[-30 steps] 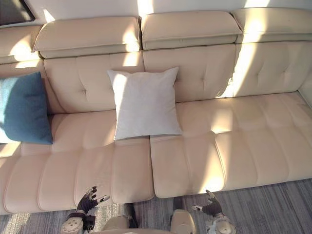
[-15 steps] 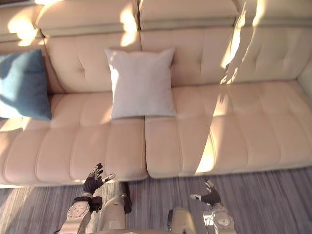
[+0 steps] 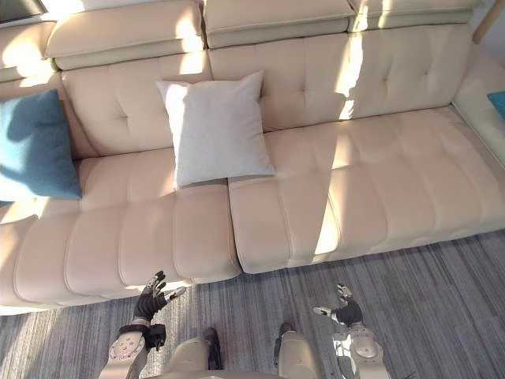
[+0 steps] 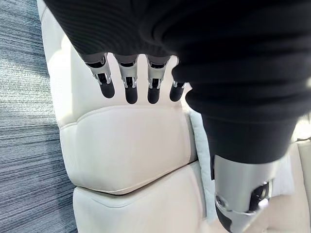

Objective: Pick up cushions and gather them together orderly.

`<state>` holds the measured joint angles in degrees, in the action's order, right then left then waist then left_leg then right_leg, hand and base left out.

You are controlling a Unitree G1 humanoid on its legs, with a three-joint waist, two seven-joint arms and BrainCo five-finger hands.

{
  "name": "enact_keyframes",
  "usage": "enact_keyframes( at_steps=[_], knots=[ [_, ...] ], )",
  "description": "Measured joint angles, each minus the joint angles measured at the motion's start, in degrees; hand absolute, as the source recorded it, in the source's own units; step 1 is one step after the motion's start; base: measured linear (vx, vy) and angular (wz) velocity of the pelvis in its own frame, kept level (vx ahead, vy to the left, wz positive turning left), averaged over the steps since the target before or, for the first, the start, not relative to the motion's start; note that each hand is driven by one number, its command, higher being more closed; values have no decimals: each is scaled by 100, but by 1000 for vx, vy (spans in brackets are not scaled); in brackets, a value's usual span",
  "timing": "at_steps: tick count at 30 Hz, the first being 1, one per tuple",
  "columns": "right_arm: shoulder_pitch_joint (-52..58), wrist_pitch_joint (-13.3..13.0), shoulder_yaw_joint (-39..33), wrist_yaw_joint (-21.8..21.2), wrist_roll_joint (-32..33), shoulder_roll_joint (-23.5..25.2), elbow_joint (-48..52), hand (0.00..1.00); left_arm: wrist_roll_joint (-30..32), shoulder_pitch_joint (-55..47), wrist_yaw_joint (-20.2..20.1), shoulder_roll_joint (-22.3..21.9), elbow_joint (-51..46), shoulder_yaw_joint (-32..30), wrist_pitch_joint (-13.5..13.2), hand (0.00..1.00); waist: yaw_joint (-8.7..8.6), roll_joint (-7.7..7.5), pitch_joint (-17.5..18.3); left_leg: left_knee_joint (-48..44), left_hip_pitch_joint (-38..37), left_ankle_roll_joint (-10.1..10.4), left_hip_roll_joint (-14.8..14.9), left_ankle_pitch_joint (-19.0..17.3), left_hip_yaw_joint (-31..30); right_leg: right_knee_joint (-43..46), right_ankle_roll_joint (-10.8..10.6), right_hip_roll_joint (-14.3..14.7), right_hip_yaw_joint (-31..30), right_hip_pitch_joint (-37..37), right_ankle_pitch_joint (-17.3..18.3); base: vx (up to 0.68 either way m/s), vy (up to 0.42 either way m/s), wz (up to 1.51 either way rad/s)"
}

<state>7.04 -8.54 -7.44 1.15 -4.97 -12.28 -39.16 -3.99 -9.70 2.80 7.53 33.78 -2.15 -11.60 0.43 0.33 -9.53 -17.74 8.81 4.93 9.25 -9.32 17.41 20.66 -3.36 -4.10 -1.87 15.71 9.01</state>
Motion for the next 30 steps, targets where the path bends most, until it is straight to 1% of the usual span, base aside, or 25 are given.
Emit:
enact_keyframes(
  at_steps=[4,5,6,7,8,9,10,11,12,13,14,15,16,17,18,19,20,21,22,23,25,27,28,29,30],
  knots=[
    [-8,-5,7,0,7,28,104,0,6,10,-11,4,13,49,4,0,-136,10,-5,-87,-140,-110,-6,-78,308,-293,-122,160,-666,115,-397,11,92,-114],
    [-37,-35,53,2,18,73,346,0,9,40,-11,19,9,60,4,0,-234,15,-7,-202,-170,-142,103,-219,739,-293,-169,332,-811,430,-786,-65,80,-179],
    [-74,-50,88,1,22,75,386,0,10,66,-16,43,8,72,4,0,-249,15,-6,-238,-179,-164,185,-280,937,-334,-115,392,-699,574,-944,-90,63,-227],
    [-153,-65,132,7,32,81,403,0,14,80,-16,77,5,141,4,0,-278,27,-22,-224,-264,-202,329,-412,1287,-538,36,358,-236,620,-1114,-86,-19,-161],
    [-239,-63,142,9,35,96,405,0,19,131,-20,154,9,208,4,0,-301,-21,-60,-232,-318,-234,354,-475,1542,-481,311,226,389,681,-985,-100,-52,-185],
    [-281,-47,131,13,41,70,396,0,26,288,-28,220,37,321,27,0,-403,-39,-127,-299,-481,-200,390,-566,1997,-144,775,-127,1511,802,-587,-62,-13,-186],
    [-295,-42,131,18,42,24,346,0,29,369,-29,215,-24,428,48,0,-492,24,-131,-362,-694,-129,410,-681,2425,-42,917,-537,2677,686,-302,-23,19,-195],
    [-345,-42,158,21,42,14,277,0,32,371,-31,222,-67,431,48,0,-466,67,-123,-323,-810,-119,463,-701,2621,-60,1023,-642,3163,558,-225,67,-17,-234],
    [-509,-24,202,19,42,30,131,0,23,358,-30,214,-118,437,34,0,-396,111,-115,-159,-1112,-89,496,-677,3123,45,1125,-845,3987,410,-153,93,-124,-258],
    [-581,-15,193,23,40,52,128,0,23,455,-40,240,-115,458,42,0,-420,76,-101,-62,-1346,6,447,-718,3502,141,1021,-1018,4403,364,-266,109,-158,-252],
    [-625,-14,174,24,41,55,129,0,23,499,-41,251,-114,459,49,0,-432,87,-106,-89,-1445,106,446,-773,3633,179,988,-983,4395,385,-376,102,-184,-221],
    [-687,-5,162,48,40,47,126,0,24,599,-50,254,-62,457,63,0,-441,144,-117,-248,-1580,211,559,-837,3759,300,968,-744,3986,514,-301,155,-191,-190],
    [-689,-1,169,89,40,50,126,0,23,734,-56,275,-15,450,66,0,-460,183,-102,-699,-1660,219,800,-843,3734,309,934,-511,3669,531,-205,184,-186,-183],
    [-677,-2,172,107,40,48,127,0,23,771,-56,261,-17,451,64,0,-468,203,-89,-1070,-1659,191,975,-823,3652,297,940,-350,3493,530,-181,254,-177,-187],
    [-692,1,179,137,41,39,124,0,22,815,-54,216,11,444,62,0,-410,272,-73,-2093,-1520,-130,1403,-623,3239,265,981,-20,3163,483,-120,284,-155,-201],
    [-749,7,300,204,45,37,113,0,9,807,-38,199,65,458,62,0,-375,326,-99,-3094,-1168,-681,1637,-35,2392,121,1048,320,2735,332,-72,340,-129,-212],
    [-792,9,381,257,50,23,110,0,8,779,-26,176,76,484,64,0,-327,339,-110,-3464,-967,-578,1597,-98,1844,58,1049,440,2515,241,-71,343,-44,-220],
    [-929,10,583,319,85,-1,-34,0,3,742,-14,84,113,508,65,0,-252,339,-134,-4074,-360,-83,1170,-450,593,-74,1063,591,2088,3,-77,276,20,-167],
    [-961,13,644,338,94,-3,-120,0,0,717,-11,40,120,509,65,0,-224,335,-138,-4144,-155,-14,987,-543,242,-138,1098,622,1926,-122,-82,299,74,-174],
    [-961,12,716,375,101,0,-224,0,-5,654,-1,-32,111,514,59,0,-108,327,-144,-4028,170,-56,656,-668,-243,-272,1118,647,1627,-400,-62,311,107,-121],
    [-961,17,813,396,100,13,-284,0,-17,583,39,-44,93,514,41,0,59,304,-181,-3664,642,-118,341,-704,-687,-422,1038,657,1314,-686,0,315,134,-98],
    [-1022,16,833,412,100,36,-290,0,-30,471,128,-43,49,493,42,0,157,398,-220,-2468,1276,-10,-179,-638,-1246,-639,920,601,1053,-1057,71,333,191,-62],
    [-1034,16,828,418,100,26,-298,0,-30,450,129,-46,50,493,44,0,194,419,-229,-2108,1374,62,-271,-594,-1243,-695,876,593,989,-1149,100,346,225,-53],
    [-1111,12,776,422,105,19,-435,0,-16,411,139,-68,55,423,52,0,318,477,-207,-987,1438,322,-359,-327,-1118,-863,749,621,904,-1333,176,371,228,-50],
    [-1144,14,758,439,110,7,-496,0,-16,397,157,-65,56,372,53,0,410,529,-173,-546,1425,134,-354,20,-964,-875,665,691,819,-1414,279,396,235,-57]
  ],
)
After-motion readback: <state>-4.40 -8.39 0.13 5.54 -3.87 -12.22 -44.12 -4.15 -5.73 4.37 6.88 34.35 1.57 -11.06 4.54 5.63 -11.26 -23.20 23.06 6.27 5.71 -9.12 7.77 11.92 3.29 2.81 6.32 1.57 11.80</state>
